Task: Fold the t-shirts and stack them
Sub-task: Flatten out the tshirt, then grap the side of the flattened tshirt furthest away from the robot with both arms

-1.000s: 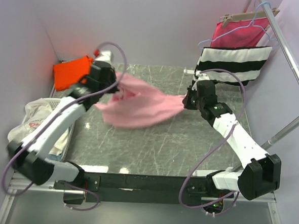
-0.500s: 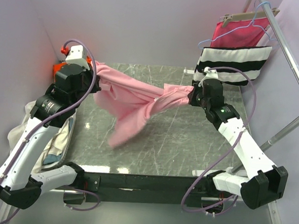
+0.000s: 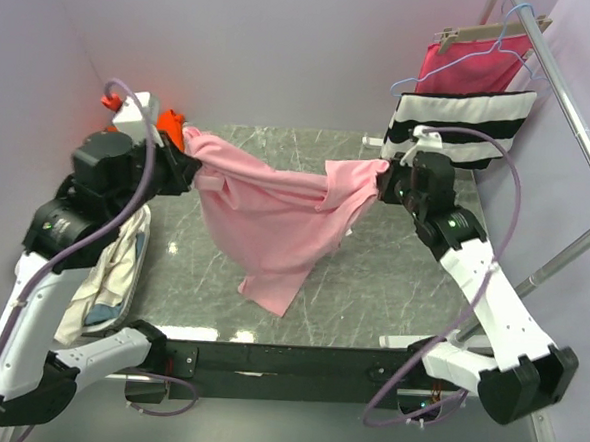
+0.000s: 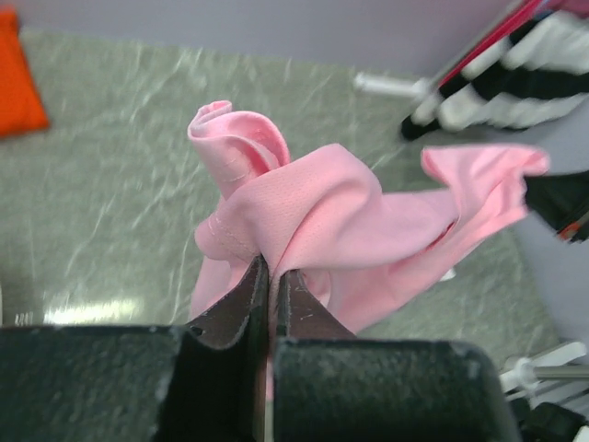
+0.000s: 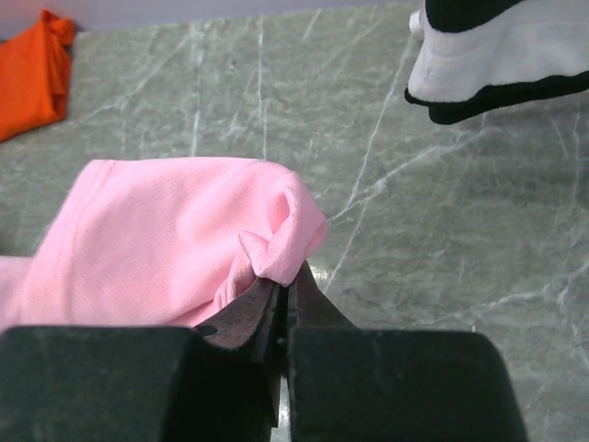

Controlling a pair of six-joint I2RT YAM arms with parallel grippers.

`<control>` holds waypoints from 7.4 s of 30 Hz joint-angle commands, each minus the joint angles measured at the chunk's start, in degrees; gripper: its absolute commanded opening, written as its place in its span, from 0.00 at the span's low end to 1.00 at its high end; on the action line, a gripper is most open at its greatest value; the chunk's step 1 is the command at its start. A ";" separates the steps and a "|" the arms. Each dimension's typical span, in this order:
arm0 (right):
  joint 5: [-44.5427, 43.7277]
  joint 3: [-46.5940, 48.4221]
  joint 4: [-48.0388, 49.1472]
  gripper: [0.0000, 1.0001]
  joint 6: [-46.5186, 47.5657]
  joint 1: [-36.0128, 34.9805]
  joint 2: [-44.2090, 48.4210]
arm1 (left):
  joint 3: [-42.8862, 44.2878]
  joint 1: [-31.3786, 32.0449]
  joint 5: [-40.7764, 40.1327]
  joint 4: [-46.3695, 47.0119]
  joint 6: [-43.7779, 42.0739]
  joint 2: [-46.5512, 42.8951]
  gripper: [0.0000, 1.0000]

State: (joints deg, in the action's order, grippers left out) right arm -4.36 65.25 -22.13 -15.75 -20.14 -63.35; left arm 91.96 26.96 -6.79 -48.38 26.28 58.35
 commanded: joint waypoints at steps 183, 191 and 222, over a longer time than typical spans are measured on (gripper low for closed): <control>1.56 21.75 -3.45 0.64 -2.62 3.88 -45.62 | -21.83 -19.05 -10.01 32.82 8.70 44.48 0.01; -1.17 31.67 -12.75 0.63 -2.09 3.88 -54.68 | -21.21 -19.05 -9.47 31.60 7.82 43.96 0.01; -16.89 5.68 -12.76 0.00 -6.31 9.24 -35.09 | -20.51 -19.05 -15.62 27.03 6.06 43.96 0.01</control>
State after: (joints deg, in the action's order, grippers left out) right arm -10.68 74.02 -33.19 -19.09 -12.91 -106.21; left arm 70.24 7.97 -18.09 -19.57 33.61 104.12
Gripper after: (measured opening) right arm 0.008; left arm 0.021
